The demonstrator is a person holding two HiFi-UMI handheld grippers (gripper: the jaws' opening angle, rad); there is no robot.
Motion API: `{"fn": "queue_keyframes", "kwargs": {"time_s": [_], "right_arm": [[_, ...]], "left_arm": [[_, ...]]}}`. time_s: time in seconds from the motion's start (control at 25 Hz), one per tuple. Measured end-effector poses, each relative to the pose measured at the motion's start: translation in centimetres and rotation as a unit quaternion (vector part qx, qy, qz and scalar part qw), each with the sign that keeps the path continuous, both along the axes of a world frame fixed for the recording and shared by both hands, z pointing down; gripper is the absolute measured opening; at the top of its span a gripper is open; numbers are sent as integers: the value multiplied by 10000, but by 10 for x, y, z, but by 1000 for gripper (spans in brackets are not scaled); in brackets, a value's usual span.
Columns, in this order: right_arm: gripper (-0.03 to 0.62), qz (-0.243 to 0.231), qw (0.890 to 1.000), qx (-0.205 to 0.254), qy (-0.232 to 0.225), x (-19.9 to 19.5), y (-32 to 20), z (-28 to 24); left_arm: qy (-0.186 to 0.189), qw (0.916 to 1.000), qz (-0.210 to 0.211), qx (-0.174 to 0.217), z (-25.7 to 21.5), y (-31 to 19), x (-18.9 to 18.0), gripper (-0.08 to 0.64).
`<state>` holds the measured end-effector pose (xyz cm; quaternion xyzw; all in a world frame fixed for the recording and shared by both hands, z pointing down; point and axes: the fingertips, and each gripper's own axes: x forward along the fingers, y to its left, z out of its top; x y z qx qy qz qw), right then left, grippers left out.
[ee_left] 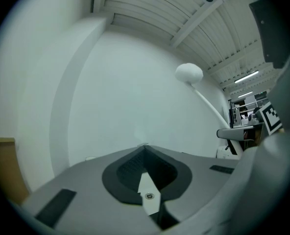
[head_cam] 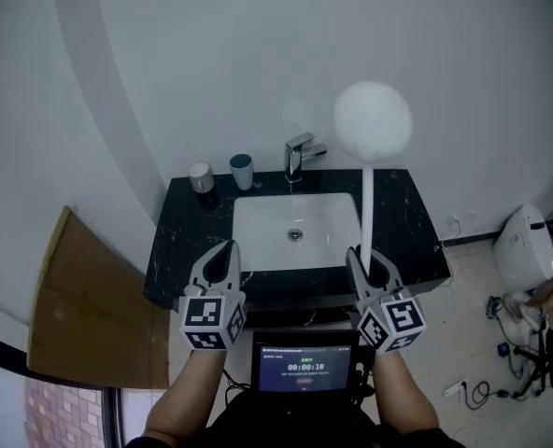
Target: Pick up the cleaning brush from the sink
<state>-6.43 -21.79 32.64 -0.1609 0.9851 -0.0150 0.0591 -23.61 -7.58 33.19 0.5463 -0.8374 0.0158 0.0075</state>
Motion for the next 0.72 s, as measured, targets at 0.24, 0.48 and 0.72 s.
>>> {"fn": "queue_keyframes", "kwargs": {"time_s": [0.24, 0.48, 0.72], "right_arm": [[44, 63, 9999, -123, 34, -2, 3, 4], [44, 72, 9999, -106, 48, -8, 4, 7], [44, 60, 9999, -118, 53, -20, 0, 8]], "left_arm": [[100, 9999, 54, 116, -1, 5, -3, 0], [121, 9995, 218, 206, -1, 6, -8, 0], [146, 9993, 310, 129, 5, -2, -13, 0]]}}
